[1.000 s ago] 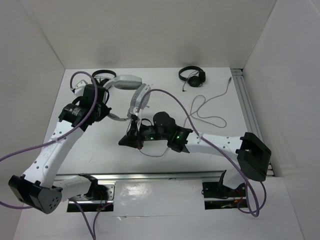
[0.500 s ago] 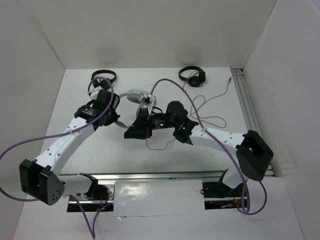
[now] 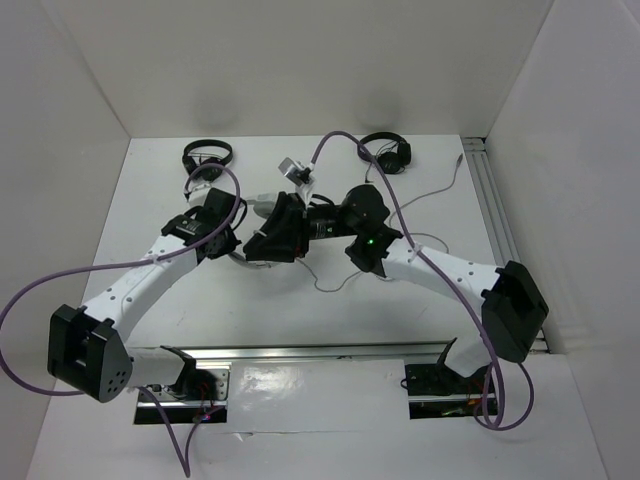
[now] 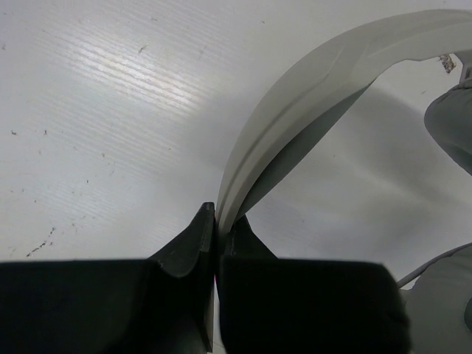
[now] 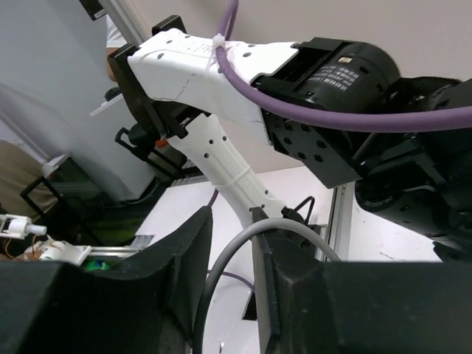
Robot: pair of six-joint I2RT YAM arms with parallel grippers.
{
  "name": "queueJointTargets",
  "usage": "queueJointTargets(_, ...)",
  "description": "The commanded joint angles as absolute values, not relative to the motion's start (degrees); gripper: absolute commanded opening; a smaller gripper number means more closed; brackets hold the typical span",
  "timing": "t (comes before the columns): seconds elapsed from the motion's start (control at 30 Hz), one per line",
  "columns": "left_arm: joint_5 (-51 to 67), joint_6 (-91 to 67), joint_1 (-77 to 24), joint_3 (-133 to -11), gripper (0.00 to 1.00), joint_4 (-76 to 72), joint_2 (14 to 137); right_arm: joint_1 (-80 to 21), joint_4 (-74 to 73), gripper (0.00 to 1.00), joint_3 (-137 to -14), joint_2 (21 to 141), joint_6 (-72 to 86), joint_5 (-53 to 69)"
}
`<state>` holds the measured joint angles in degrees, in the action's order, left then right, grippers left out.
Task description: Wrap the headphones
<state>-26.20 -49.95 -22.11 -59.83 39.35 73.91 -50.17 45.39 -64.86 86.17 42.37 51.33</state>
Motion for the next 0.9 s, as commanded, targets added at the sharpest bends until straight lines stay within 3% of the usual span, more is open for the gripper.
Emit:
queueJointTargets(0.0,-26.81,-49.04,-22.32,-59.41,0.0,33.75,73.3,-48.35,49.31,0.34,-69.25,83.41,43.77,52.21)
queueJointTargets(0.03,-26.11,-48.43,-22.32,-58.11,0.0,33.05,73.3,-47.82,47.91,0.3,-69.87,82.89,43.77,52.21)
queueJointTargets(0.07,-26.1,-48.43,-22.32,-57.57,0.0,32.52,73.3,-46.86,46.68,0.15,-71.44,82.88,43.77,52.21)
queueJointTargets(0.1,-25.32,-47.64,-22.32,-56.96,0.0,31.91,72.69,-46.15,45.28,0.09,-72.5,82.88,43.07,52.21)
queueJointTargets(0.17,-25.31,-47.02,-22.85,-56.08,0.0,31.29,72.69,-44.22,36.19,0.04,-75.92,84.63,40.36,53.96)
queueJointTargets(0.33,-25.31,-45.97,-22.85,-53.01,0.0,31.29,70.14,-40.09,6.9,0.07,-96.04,92.97,25.0,65.89)
queueJointTargets(0.53,-20.67,-39.75,-23.99,-52.38,0.0,28.22,69.08,-33.67,-11.5,0.16,-104.41,100.45,15.67,75.21)
queueJointTargets(0.7,-11.8,-31.83,-25.14,-58.16,0.0,29.7,71.97,-28.75,-19.06,0.11,-100.29,100.37,8.54,79.54)
queueJointTargets(0.8,-7.92,-25.68,-25.14,-63.96,0.0,34.27,74.44,-27.42,-24.76,0.03,-100.19,99.76,1.35,76.56)
queueJointTargets(0.87,-4.76,-22.0,-25.14,-66.43,0.0,36.46,76.37,-29.08,-36.61,0.0,-105.1,102.03,-8.05,69.02)
